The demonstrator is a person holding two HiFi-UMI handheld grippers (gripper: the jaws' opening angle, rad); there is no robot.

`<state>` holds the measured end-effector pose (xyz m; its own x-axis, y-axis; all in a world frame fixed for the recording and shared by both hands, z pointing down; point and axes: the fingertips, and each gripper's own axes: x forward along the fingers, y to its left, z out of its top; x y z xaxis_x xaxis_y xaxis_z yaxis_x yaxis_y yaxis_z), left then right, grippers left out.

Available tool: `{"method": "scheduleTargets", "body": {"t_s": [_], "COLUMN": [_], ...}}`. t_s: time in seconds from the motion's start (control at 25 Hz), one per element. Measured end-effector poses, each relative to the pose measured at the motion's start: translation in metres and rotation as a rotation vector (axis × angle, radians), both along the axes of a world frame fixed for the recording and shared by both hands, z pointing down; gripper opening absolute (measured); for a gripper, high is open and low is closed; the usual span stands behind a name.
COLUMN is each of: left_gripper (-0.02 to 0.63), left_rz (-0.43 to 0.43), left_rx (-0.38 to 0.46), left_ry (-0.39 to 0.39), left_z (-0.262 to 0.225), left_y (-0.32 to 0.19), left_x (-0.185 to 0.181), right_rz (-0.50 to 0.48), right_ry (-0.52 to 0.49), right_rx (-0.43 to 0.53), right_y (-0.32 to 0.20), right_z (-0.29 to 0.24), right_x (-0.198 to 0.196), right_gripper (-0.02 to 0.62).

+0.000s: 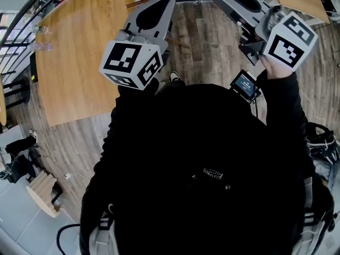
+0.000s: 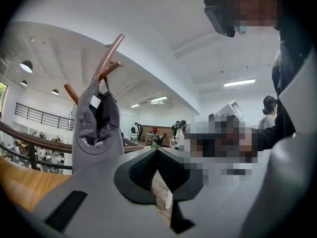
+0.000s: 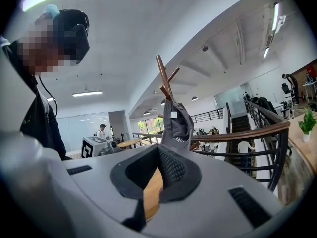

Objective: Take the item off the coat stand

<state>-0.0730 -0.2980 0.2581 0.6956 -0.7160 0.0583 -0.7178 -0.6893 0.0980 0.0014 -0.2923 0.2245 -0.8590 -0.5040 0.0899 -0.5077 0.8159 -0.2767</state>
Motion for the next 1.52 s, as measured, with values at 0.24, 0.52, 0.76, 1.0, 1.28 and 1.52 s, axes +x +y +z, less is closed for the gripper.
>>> {"method": "scheduleTargets", "body": {"t_s": [0.24, 0.52, 0.76, 1.0, 1.28, 1.52], "left_gripper": [0.006, 0.006, 0.006, 0.006, 0.006, 0.006], "left_rz": [0.000, 0.005, -0.060, -0.109, -0.137, -0.134], "left_rx": [0.039, 0.035, 0.037, -0.003, 0.001, 0.006], "left_ry": [0.011, 0.029, 0.049, 0.047, 0.028, 0.006], "left_z": [-0.017, -0.015, -0.016, -0.012, -0.003, -0.004], "left_y": [-0.021, -0.039, -0.063, -0.096, -0.104, -0.101], "left_x": [-0.036, -0.058, -0.068, -0.088, -0.084, -0.083], "right_rz": [0.022, 0.051, 0.018, -0.009, -0.027, -0.027], "right_ry": [0.008, 0.006, 0.015, 0.007, -0.016, -0.028], "right_rx": [0.013, 0.011, 0.013, 0.006, 0.003, 0.022], "right_y": [-0.027, -0.047, -0.069, -0.109, -0.118, -0.119], "right_z": [-0.012, -0.013, -0.014, -0.024, -0.012, -0.014], "right_x": [-0.028, -0.046, -0.041, -0.047, -0.041, -0.043], "right_gripper": [0.015, 0.016, 0.015, 0.015, 0.015, 0.016]}}
